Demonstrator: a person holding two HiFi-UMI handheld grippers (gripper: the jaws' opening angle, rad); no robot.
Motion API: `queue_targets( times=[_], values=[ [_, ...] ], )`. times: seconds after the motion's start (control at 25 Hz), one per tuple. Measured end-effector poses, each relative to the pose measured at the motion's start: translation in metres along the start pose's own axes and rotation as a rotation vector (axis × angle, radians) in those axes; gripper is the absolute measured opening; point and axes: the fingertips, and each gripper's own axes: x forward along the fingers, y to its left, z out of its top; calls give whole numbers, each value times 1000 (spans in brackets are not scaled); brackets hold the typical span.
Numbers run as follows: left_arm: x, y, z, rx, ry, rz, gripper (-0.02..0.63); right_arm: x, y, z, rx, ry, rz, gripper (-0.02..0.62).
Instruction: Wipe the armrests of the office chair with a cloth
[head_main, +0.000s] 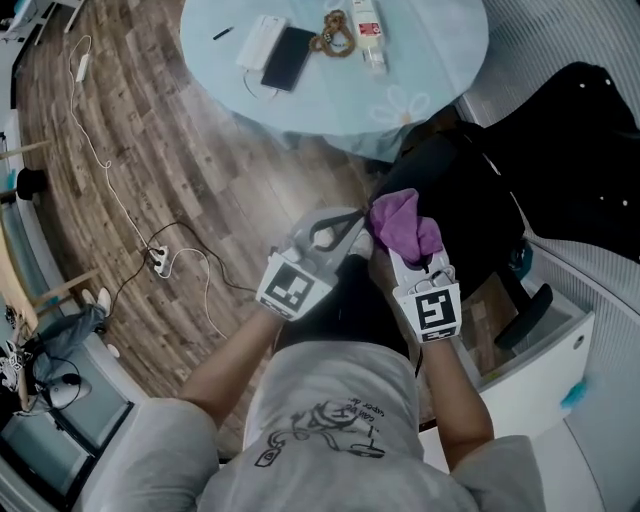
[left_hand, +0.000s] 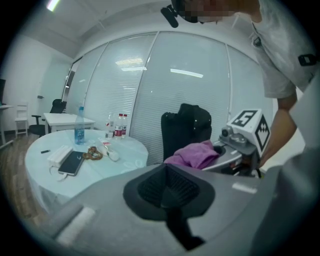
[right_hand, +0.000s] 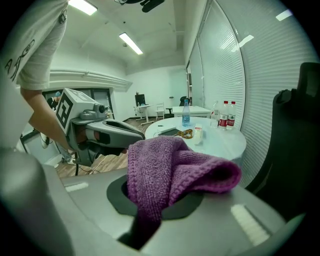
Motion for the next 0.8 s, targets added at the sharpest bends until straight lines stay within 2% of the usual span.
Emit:
queue_targets(
  times=[0.28, 0.56, 0.8],
  values=[
    [19, 6, -27, -13, 22, -14, 2, 26, -9, -38, 6, 53, 5, 40],
    [28, 3, -43, -32, 37, -22, 2, 48, -12, -93, 17, 166, 28, 40],
    [29, 2, -47, -39, 44, -26, 2, 51, -14, -97, 14, 174, 35, 40]
  ],
)
